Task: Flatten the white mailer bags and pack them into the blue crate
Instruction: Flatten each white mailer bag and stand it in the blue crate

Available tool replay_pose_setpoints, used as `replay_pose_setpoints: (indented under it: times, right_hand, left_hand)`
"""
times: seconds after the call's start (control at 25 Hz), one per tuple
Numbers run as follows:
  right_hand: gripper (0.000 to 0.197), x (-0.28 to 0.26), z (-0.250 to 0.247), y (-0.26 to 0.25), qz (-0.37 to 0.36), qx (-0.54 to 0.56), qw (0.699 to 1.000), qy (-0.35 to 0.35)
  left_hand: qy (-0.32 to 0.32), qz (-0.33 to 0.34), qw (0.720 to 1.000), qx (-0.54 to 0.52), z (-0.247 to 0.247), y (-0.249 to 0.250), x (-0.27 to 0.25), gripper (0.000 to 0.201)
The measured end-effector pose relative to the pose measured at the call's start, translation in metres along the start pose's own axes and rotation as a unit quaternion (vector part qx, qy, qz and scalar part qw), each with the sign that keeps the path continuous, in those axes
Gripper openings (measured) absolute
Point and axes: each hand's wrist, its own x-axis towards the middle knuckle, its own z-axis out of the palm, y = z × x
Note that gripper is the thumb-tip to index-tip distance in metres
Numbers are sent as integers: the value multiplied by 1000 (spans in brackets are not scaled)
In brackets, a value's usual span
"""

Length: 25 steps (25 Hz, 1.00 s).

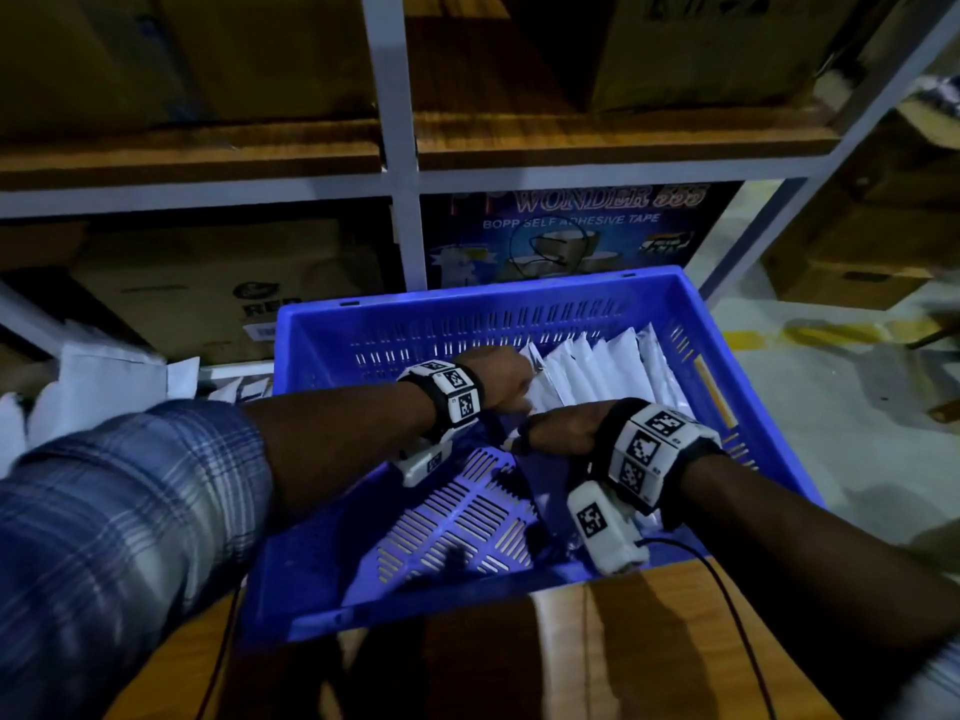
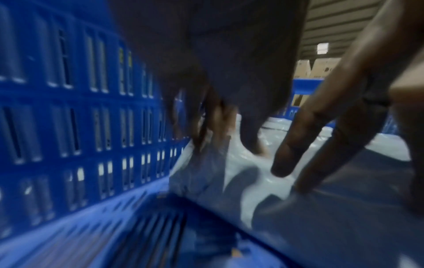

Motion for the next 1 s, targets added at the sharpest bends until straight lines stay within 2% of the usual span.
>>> replay_pose_setpoints:
  times: [0.04, 0.12, 0.24, 0.4, 0.84, 1.0]
  right_hand:
    - [48, 3, 2, 3, 1, 5, 1000, 2]
    - [54, 2, 5, 5, -2, 12, 1000, -5]
    - [43, -3, 8, 6, -6, 78, 996, -36]
    - [51, -7, 10, 7, 0, 84, 996, -27]
    - [67, -16, 11, 8, 41, 41, 998, 7]
    - [57, -31, 8, -2, 43, 74, 996, 25]
  left_hand:
    - [-61, -10, 998, 17, 4, 1, 0, 32]
    - [-102, 3, 995, 8, 15, 3, 2, 42]
    - [-81, 10, 996, -21, 29, 12, 11, 40]
    - [-74, 13, 997, -19, 33, 12, 17, 28]
    - [-96, -26, 994, 33, 26, 9, 9, 34]
    - [-70, -36, 994, 78, 14, 9, -3, 46]
